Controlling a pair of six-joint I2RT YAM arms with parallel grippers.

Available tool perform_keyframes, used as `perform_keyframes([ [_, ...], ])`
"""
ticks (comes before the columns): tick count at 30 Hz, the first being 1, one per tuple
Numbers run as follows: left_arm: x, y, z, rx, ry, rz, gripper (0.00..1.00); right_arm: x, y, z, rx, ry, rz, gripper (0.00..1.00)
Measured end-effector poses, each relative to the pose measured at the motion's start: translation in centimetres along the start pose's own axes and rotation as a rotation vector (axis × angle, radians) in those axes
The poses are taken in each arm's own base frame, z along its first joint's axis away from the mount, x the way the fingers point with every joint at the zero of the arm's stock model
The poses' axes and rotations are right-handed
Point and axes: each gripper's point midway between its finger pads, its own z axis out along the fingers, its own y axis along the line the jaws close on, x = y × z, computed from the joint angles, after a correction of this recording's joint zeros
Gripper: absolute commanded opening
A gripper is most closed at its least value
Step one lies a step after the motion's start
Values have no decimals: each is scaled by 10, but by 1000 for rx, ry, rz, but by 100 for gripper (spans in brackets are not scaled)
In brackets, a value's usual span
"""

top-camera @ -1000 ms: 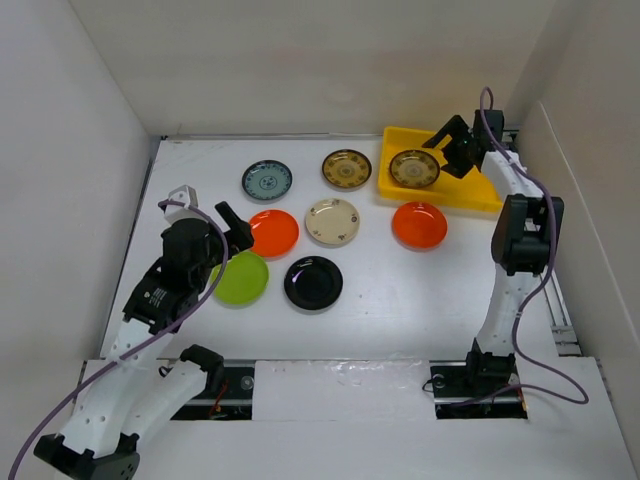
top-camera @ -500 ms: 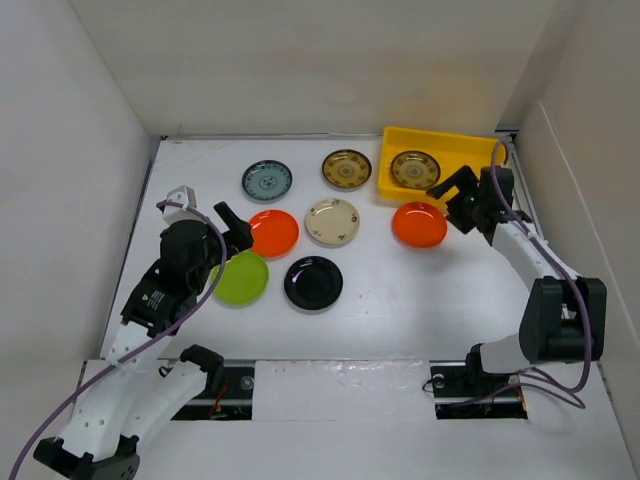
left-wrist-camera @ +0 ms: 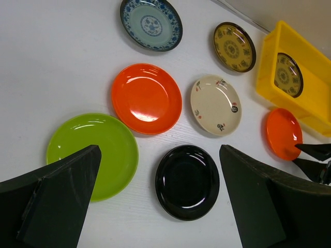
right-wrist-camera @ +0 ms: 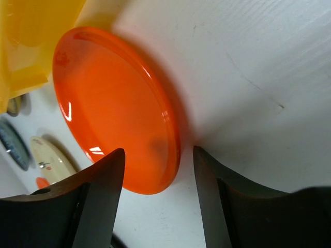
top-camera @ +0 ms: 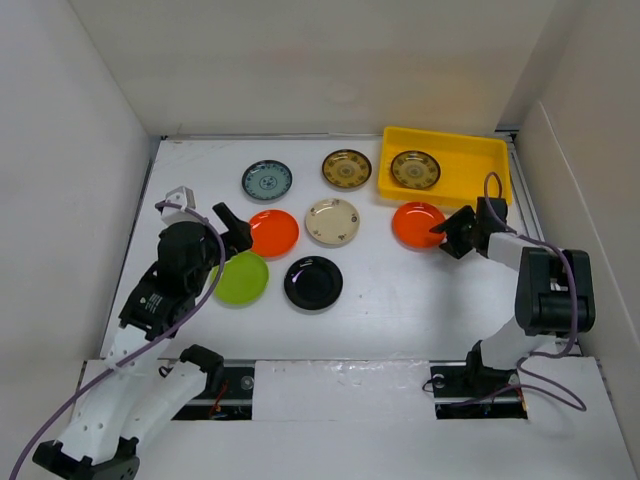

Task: Place the plates into the plastic bin on the countertop

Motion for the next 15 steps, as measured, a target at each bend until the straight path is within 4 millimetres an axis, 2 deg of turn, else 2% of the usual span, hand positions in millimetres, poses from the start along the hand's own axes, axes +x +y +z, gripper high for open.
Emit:
perform_keyframes([
  [5,-2,0,-2,5,-7,-3,100,-8,0,6,-3,8,-5,49],
  [7,-2,0,-3,8,-11,-5,100,-9,1,8,-1,13,-11,43],
  [8,-3,0,-4,9,-14,-5,100,-9,0,8,0,18,-15,37],
  [11,-4,0,-5,12,-20,-7,100,-8,0,9,6,33,-26,32],
  [15,-7,0,-9,21,-35,-14,100,-7,1,12,8,58,-44,12],
])
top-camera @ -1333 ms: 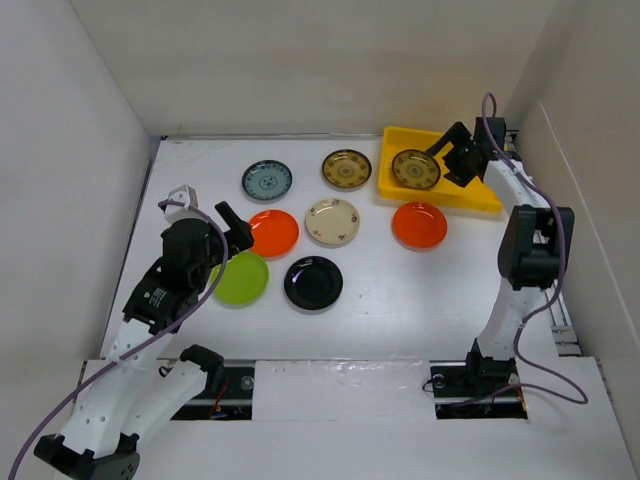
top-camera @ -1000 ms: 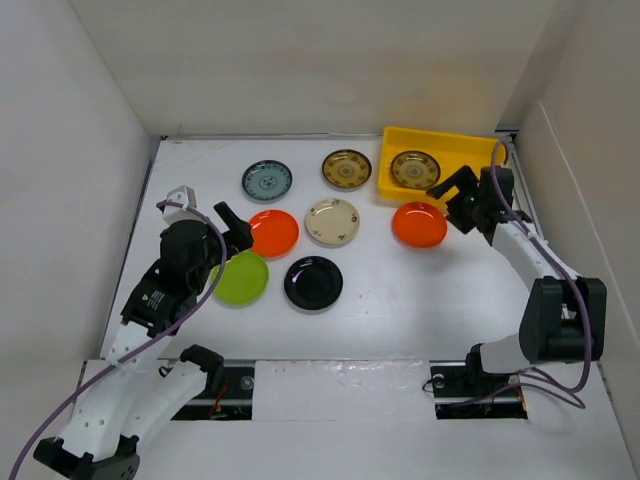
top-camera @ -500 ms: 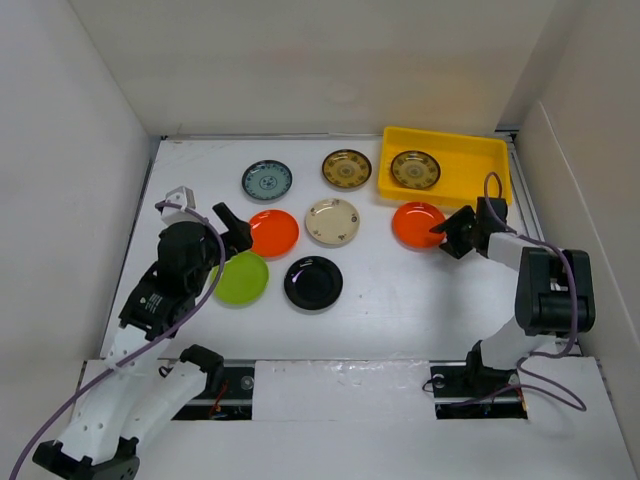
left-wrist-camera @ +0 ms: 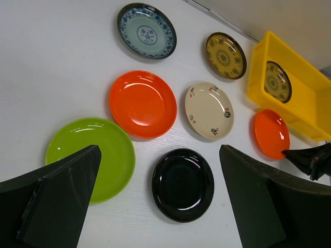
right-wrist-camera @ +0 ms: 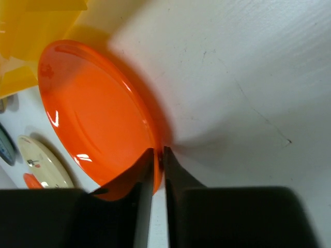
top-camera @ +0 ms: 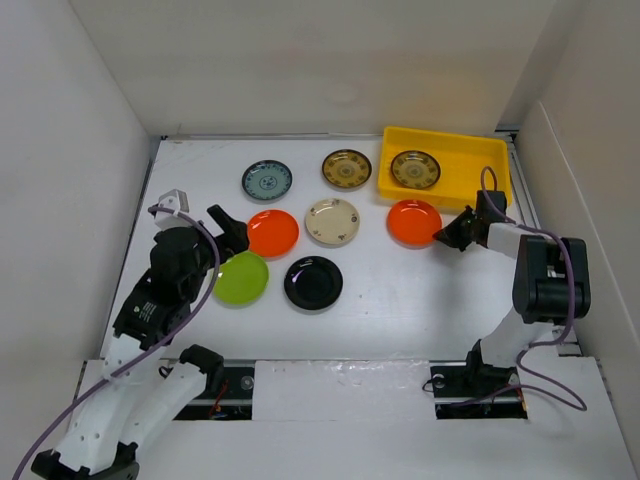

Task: Place the plates into the plastic bin on the countertop

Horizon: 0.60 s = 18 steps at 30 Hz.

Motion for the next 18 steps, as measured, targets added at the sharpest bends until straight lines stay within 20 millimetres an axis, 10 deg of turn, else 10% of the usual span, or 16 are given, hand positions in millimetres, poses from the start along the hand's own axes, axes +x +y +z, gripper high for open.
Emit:
perform_keyframes([
  [12,-5,-1,-6,15,-23,-10,100,8,5,-3,-19,59,-71,0],
  [18,-2,0,-3,6,-11,-5,100,25,47,-51,-152,81,-156,0],
])
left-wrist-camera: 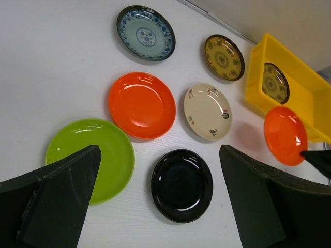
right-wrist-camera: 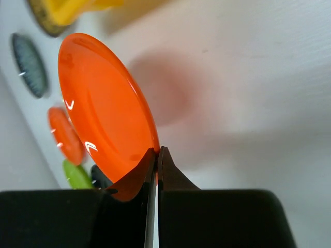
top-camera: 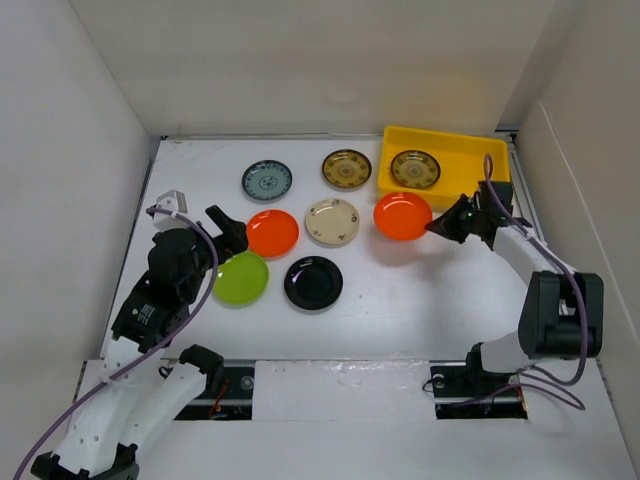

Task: Place the plates into the plastic bin on the countertop

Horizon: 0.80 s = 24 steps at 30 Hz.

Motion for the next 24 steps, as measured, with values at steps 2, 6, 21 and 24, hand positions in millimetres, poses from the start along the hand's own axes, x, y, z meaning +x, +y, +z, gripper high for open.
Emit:
perform_keyframes([
  [2,1,0,1,-4,4,2,100,-4,22,-20,-57,-16,-22,0],
  [6,2,1,3,-11,10,5,100,-45,69,-51,-115,-115,-63,0],
  [21,10,3,13,-38,45,20,100,-197,75,50,-39,-188,10,0],
  [24,10,3,13,-38,45,21,100,-195,61,69,-3,-152,21,0],
])
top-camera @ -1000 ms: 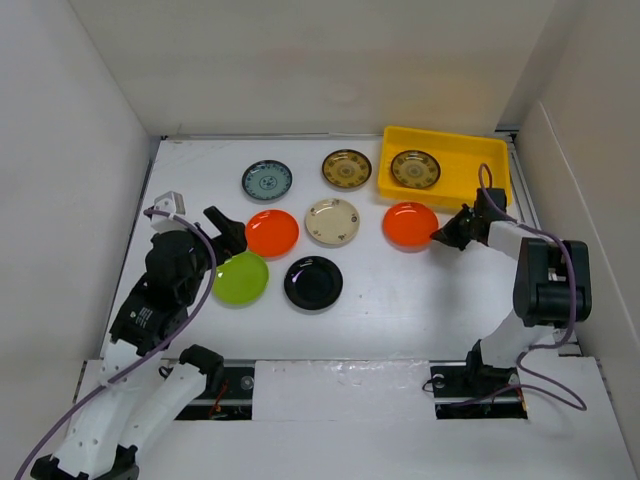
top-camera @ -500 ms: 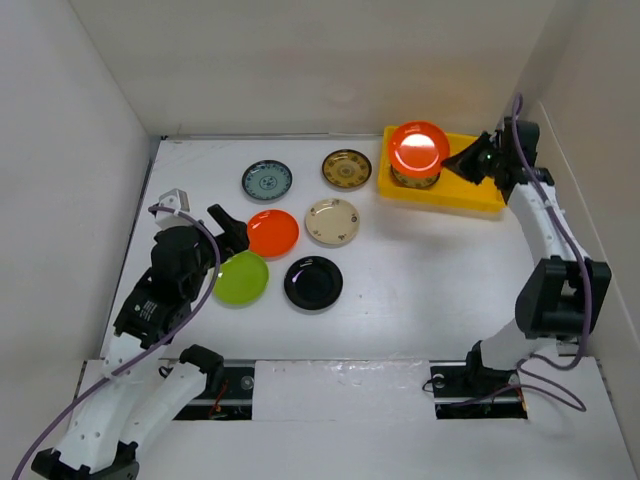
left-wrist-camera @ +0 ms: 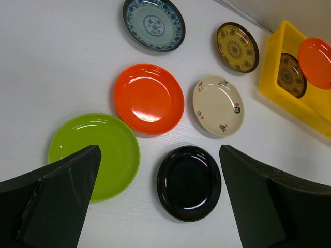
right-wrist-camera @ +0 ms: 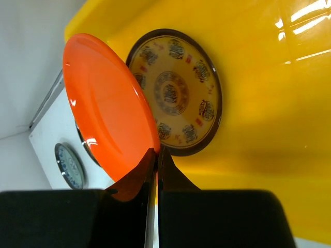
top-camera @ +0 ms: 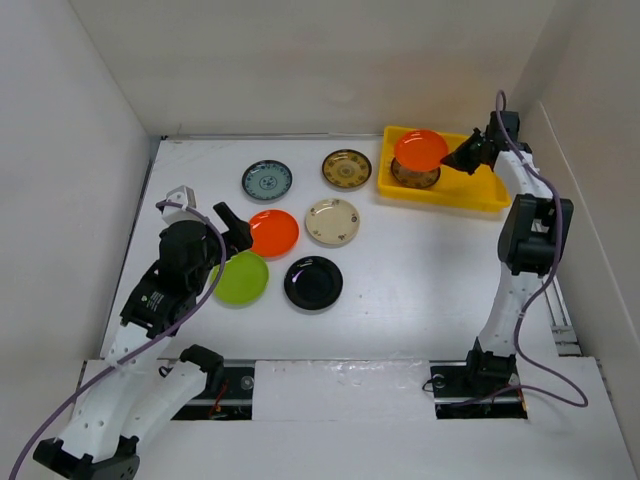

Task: Place the plates into the plastic bin on the countertop

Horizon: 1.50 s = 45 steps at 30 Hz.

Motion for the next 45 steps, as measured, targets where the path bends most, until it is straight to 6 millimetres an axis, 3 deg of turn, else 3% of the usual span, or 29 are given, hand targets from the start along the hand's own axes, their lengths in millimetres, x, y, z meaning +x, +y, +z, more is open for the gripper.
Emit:
perform_keyframes([
  [5,1,0,1,-1,3,1,100,4,-13,20,33,31,12,1],
  [10,1,0,1,-3,6,3,100,8,-25,32,71,42,19,17],
  [17,2,0,3,-5,9,4,100,18,-18,32,85,47,-13,62],
  [18,2,0,3,-6,11,5,100,21,-16,29,86,47,-20,94],
  [19,2,0,3,-7,11,5,100,25,-12,23,86,47,-25,100],
  [22,2,0,3,-7,11,5,100,40,6,-9,85,15,-83,100],
  [27,2,0,3,-6,9,4,100,69,77,-87,-31,-78,-217,100],
  [29,2,1,2,-9,7,3,100,98,101,-111,-119,-95,-282,100],
  [32,0,3,3,-25,-2,-3,100,179,100,-123,-210,5,-365,97],
  [34,2,8,7,-55,5,-5,100,248,77,-118,-244,152,-399,93],
  [36,6,12,13,-97,24,0,100,312,40,-111,-236,307,-417,90],
  [38,12,16,24,-150,55,10,100,362,1,-112,-176,436,-435,86],
  [40,19,20,35,-201,85,19,100,392,-17,-118,-154,507,-461,82],
  [42,31,28,44,-255,128,33,100,408,-9,-123,-199,531,-491,79],
  [45,38,38,47,-316,148,36,100,416,12,-123,-284,511,-509,75],
])
